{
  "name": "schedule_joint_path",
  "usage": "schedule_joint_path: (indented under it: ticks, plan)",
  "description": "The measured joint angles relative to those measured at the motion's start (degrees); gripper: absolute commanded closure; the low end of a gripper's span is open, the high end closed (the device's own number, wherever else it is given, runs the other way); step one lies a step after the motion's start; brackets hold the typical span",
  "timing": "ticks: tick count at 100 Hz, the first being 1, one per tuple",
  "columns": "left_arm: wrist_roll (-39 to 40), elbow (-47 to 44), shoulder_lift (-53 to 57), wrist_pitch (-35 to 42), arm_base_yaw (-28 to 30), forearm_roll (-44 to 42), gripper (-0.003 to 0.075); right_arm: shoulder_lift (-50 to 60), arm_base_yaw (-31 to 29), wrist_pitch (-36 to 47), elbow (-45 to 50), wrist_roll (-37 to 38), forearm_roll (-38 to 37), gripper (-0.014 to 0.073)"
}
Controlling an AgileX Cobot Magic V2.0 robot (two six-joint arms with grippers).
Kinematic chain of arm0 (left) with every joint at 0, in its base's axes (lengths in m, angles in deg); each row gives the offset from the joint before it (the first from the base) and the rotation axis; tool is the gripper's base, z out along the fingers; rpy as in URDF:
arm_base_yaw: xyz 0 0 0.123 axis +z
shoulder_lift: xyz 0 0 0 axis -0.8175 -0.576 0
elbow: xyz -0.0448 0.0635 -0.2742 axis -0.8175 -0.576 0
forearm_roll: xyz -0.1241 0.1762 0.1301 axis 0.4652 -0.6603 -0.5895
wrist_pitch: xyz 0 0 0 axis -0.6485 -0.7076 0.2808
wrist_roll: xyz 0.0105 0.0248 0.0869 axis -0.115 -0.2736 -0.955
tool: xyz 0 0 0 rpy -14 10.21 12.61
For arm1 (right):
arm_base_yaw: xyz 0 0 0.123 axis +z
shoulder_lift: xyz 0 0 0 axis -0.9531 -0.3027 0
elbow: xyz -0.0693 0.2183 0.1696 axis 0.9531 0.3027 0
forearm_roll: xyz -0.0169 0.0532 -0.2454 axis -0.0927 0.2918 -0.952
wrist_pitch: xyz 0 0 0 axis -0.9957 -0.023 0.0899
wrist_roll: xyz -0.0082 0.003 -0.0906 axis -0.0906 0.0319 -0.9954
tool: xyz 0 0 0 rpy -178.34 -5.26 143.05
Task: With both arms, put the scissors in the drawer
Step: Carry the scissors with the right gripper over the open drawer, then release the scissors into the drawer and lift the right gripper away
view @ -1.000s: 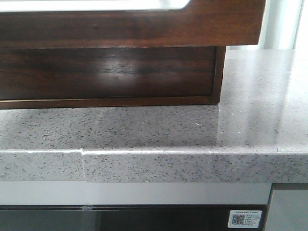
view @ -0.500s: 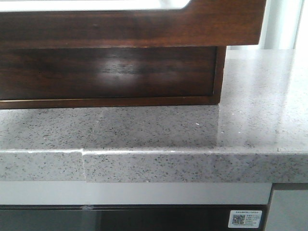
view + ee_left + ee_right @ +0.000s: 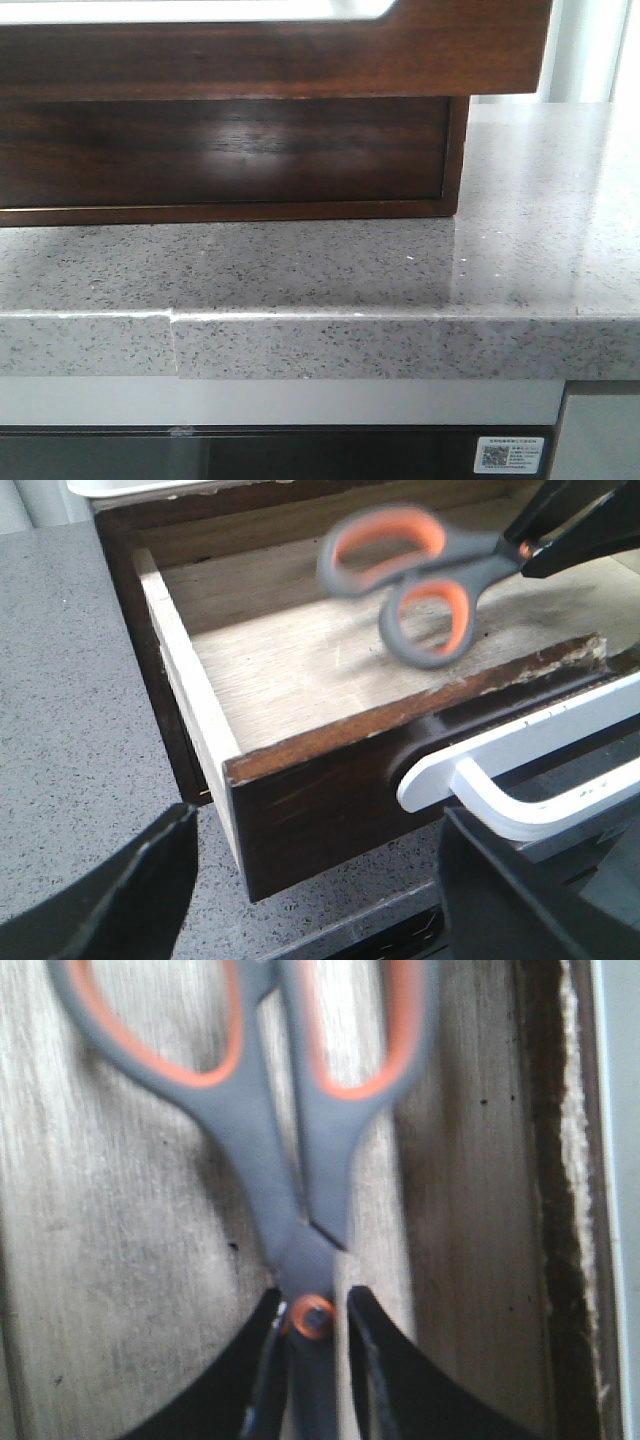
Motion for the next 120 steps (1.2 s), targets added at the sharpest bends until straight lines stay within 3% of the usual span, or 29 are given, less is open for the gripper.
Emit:
schedule_joint_path:
  ticks: [37,60,82,106,120]
  plan:
    - [0.0,0.0,0.0,0.0,0.0,0.0,0.0247,2.61,0.0,-6.79,-6.34,6.61,-1.78,0.0393]
    - [0.0,0.0,0.0,0.0,0.0,0.0,0.0247,13.31,-1.12,-10.38,-4.95,17.51,-1.78,0.0393]
    - [0.0,0.0,0.0,0.0,0.0,0.0,0.0247,27.26,-11.99,-5.93,9.2,31.3,-1.78,0.0393]
    - [0.0,0.0,0.0,0.0,0.0,0.0,0.0247,44.97,-29.16,8.74,34.35,43.91,-2.12,0.0393]
    - [0.0,0.0,0.0,0.0,0.0,0.0,0.0247,53.23,-34.33,14.52,47.39,48.25,-1.22,0.0393]
